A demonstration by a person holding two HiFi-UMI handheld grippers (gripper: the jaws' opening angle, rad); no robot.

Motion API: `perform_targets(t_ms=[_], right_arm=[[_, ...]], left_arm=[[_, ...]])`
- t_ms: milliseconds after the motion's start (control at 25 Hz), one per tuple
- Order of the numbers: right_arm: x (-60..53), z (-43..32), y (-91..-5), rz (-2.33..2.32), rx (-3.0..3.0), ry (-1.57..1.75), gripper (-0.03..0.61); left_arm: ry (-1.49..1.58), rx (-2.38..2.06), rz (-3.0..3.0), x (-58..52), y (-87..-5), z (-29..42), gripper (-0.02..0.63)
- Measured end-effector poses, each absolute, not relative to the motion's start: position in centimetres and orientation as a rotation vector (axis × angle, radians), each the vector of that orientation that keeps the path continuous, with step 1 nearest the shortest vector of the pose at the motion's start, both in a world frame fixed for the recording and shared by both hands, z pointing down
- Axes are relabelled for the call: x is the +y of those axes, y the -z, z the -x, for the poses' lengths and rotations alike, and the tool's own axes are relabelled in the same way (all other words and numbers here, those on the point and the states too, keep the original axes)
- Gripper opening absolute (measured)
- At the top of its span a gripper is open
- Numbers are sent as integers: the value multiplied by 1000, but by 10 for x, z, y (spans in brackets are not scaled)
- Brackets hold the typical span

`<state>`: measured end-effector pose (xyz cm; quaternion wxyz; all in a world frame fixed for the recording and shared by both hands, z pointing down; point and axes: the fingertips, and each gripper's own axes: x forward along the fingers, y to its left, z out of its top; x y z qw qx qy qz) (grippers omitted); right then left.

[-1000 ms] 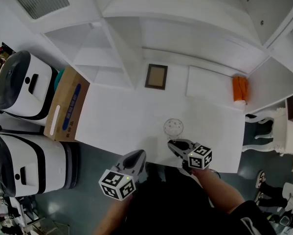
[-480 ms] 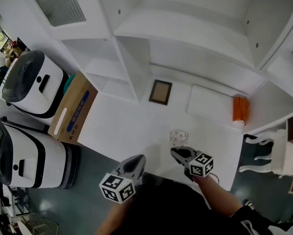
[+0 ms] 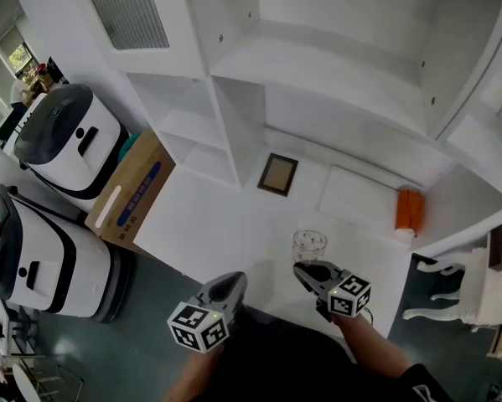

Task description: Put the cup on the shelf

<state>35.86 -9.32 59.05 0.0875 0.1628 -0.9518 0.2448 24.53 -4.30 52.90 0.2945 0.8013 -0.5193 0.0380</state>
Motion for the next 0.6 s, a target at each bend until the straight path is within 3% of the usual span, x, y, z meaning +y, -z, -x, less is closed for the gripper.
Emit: perform_targets(t_ms=[320, 600], right_arm=[[-99, -345, -569, -527, -2856, -696, 23], [-109, -287, -547, -639, -2882, -682, 23]], left_arm=[[-60, -1357, -2157, -55, -525, -223, 18], [-81, -1249, -2228, -75, -524, -172, 18]])
